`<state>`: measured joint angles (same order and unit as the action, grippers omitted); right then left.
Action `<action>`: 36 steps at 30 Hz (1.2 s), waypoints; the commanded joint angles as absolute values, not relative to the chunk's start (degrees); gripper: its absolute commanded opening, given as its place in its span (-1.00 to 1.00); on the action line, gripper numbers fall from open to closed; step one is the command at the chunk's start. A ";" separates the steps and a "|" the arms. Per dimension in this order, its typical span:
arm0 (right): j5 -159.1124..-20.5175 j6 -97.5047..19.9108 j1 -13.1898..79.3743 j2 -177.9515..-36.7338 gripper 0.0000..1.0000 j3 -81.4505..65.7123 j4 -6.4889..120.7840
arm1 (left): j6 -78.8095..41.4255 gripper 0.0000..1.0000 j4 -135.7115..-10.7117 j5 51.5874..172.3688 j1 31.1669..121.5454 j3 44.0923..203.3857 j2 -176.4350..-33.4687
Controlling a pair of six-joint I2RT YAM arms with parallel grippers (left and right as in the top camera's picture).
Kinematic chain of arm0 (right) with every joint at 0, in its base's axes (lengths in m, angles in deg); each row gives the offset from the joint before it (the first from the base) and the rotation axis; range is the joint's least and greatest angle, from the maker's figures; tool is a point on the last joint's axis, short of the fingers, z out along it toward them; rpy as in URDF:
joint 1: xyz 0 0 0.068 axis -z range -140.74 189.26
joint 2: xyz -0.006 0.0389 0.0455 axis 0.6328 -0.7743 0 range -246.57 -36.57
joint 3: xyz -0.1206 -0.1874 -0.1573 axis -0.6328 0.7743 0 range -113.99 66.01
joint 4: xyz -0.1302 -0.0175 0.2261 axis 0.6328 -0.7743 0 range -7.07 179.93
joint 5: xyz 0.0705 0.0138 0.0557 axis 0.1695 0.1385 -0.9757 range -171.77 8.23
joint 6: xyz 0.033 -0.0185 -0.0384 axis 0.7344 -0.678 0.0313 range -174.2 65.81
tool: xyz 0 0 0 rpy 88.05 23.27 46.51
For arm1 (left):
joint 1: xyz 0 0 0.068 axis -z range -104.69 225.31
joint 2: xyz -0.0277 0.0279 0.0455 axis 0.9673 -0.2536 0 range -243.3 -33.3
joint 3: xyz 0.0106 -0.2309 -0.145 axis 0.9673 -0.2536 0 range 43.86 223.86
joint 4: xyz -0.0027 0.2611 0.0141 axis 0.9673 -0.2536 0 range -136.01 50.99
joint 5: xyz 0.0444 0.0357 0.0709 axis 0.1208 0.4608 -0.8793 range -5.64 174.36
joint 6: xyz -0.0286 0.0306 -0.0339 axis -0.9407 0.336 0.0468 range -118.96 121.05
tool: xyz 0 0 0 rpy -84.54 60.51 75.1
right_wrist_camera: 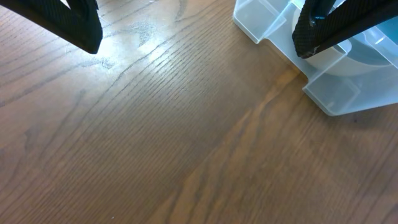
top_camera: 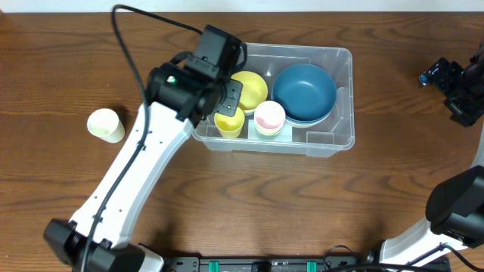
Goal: Pack container
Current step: 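Grasp the blue cup with the left gripper and carry it into the bin, then stack the blue cup into the yellow cup and release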
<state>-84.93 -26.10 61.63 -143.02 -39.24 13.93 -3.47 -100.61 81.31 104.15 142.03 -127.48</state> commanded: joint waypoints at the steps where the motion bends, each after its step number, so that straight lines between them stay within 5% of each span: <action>1: -84.82 -25.51 61.71 -142.63 0.99 -39.11 13.88 | -3.97 -0.88 -100.92 84.20 104.78 141.53 -131.15; 34: -84.82 -25.51 61.71 -142.63 0.98 -39.11 13.88 | -4.19 -0.88 -104.63 89.36 106.90 141.53 -137.05; 36: -84.82 -25.51 61.71 -142.63 0.99 -39.11 13.88 | -4.17 -0.77 -104.83 89.31 106.90 141.51 -137.05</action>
